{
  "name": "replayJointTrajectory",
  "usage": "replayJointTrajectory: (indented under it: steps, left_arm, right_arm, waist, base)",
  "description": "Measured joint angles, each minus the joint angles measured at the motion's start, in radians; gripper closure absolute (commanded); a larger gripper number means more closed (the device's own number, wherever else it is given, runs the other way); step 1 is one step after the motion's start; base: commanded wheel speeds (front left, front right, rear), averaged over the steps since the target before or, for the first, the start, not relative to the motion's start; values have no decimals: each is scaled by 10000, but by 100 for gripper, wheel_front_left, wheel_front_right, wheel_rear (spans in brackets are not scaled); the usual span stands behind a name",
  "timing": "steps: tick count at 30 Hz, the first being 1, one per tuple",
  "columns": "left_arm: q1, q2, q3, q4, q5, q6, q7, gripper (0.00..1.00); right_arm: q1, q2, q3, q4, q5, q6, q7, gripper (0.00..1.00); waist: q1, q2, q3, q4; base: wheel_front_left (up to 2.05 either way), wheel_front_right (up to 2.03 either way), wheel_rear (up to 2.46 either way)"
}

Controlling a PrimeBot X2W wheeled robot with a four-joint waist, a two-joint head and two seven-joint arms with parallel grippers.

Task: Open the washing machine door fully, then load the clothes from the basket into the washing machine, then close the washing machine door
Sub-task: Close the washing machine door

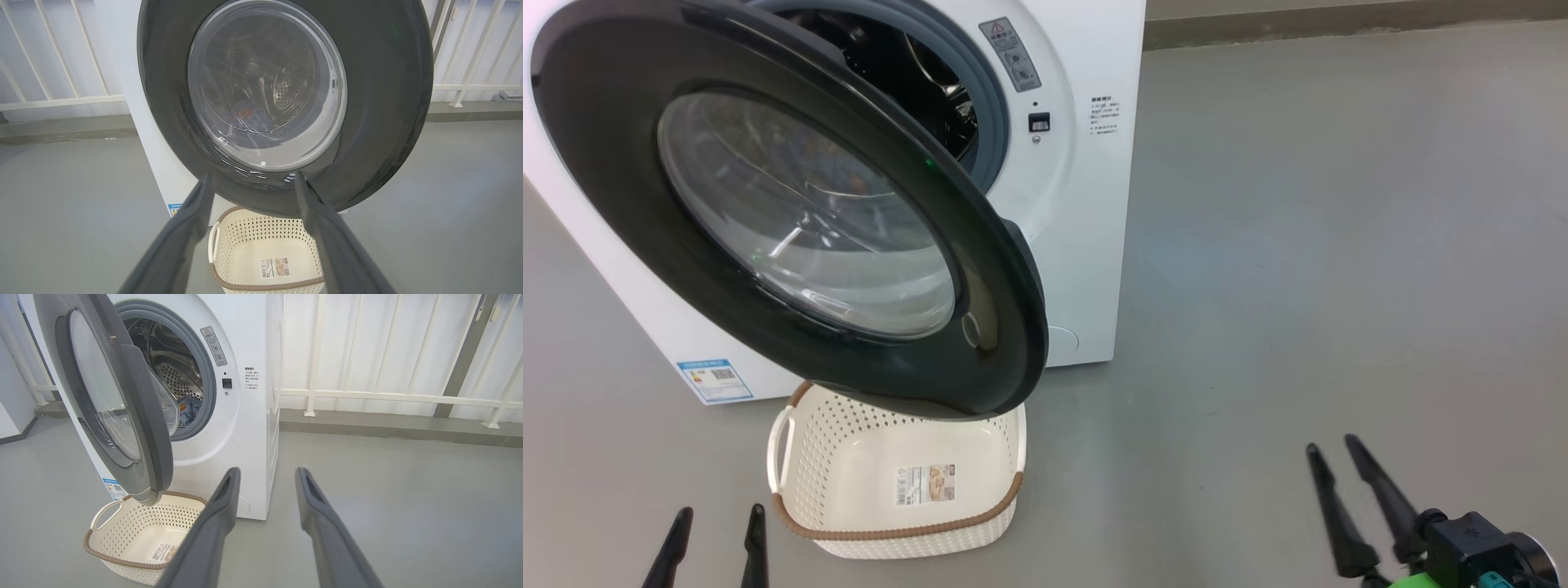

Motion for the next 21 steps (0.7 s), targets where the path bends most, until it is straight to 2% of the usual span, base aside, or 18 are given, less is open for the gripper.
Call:
replayJointTrajectory:
  steps: [10, 16, 21]
  left_arm:
    - [-42, 6, -150, -2, 69, 12, -96, 0]
    - [-218, 0, -276, -2, 92, 12, -115, 0]
    - [-628, -6, -288, 19, 119, 88, -274, 0]
  right_arm:
    - [-84, 2, -6, 345, 15, 0, 86, 100]
    - [-998, -13, -67, 1360, 25, 0, 84, 100]
    - [-2441, -336, 6, 2663, 77, 0, 19, 100]
  waist:
    - [-1, 0, 183, 201]
    - [0, 0, 362, 502]
    - [0, 0, 695, 775]
  base:
    - [0, 0, 0]
    - [0, 0, 0]
    - [0, 0, 0]
